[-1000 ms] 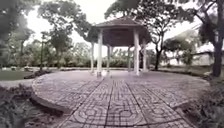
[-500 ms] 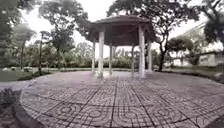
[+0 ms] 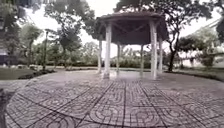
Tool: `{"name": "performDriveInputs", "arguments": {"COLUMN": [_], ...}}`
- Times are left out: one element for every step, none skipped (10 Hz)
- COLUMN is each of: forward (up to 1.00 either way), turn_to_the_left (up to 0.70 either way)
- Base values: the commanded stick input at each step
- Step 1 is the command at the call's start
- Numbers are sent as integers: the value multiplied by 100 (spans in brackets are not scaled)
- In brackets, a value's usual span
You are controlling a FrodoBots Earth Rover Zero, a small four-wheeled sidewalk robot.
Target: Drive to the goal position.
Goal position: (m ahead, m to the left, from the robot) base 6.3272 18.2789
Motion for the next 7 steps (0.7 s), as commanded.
{"name": "performDriveInputs", "arguments": {"forward": [100, 100, 100, 100, 100, 100, 100], "turn_to_the_left": [0, 0, 0, 10, 25, 27, 27]}}
